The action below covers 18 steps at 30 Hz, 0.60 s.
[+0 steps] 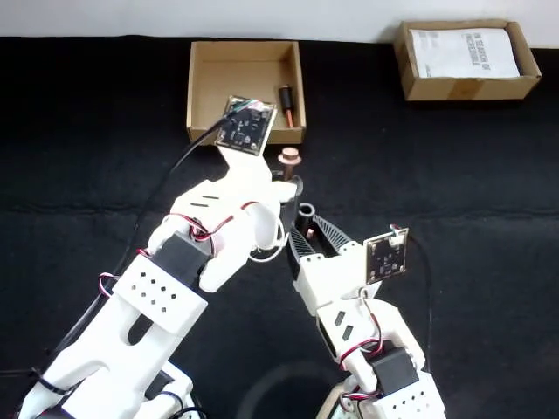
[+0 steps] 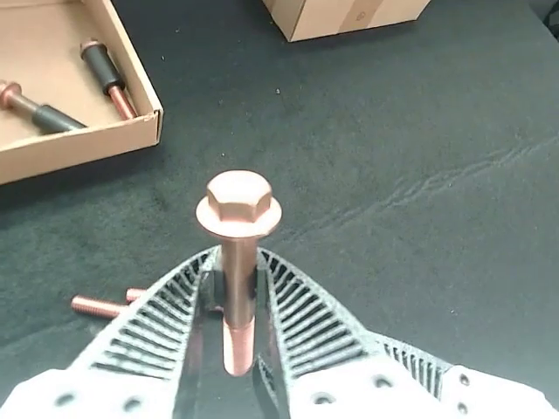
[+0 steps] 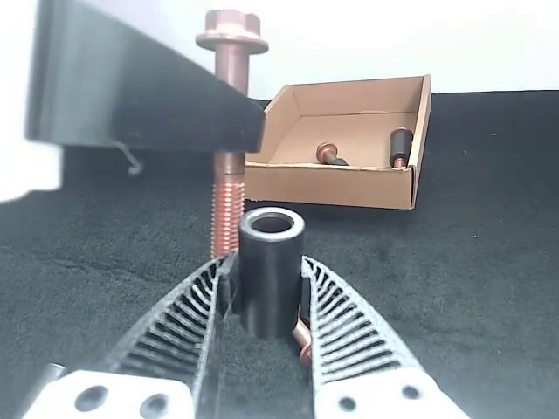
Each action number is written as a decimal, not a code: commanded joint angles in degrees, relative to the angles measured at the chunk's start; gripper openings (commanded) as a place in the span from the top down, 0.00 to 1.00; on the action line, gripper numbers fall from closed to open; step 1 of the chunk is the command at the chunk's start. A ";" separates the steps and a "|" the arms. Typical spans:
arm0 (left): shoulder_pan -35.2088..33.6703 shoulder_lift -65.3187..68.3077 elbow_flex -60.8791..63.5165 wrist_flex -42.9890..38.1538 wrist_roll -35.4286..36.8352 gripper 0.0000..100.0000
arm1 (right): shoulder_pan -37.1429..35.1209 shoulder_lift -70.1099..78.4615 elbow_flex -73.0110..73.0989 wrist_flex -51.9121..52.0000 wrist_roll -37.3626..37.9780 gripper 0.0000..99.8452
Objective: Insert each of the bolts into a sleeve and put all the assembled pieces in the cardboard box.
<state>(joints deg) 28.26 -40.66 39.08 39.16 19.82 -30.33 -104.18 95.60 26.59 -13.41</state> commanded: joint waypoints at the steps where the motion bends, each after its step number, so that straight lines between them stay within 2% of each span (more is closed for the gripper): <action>1: -0.75 -2.07 -1.01 -1.49 0.53 0.99 | -0.57 -0.84 6.99 -1.36 0.53 0.99; 9: -0.92 -7.78 -1.10 -8.70 0.44 0.99 | -0.57 -0.84 6.99 -1.27 0.53 0.99; 14: 0.66 -9.80 -1.01 -9.49 -5.01 0.99 | -0.57 -0.84 6.99 -1.27 0.53 0.99; 18: 2.51 -10.59 0.22 -9.67 -6.77 0.99 | -0.57 -0.84 6.99 -1.27 0.53 0.99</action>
<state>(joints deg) 29.05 -49.27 39.08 31.16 14.11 -30.33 -104.18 95.69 26.59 -13.41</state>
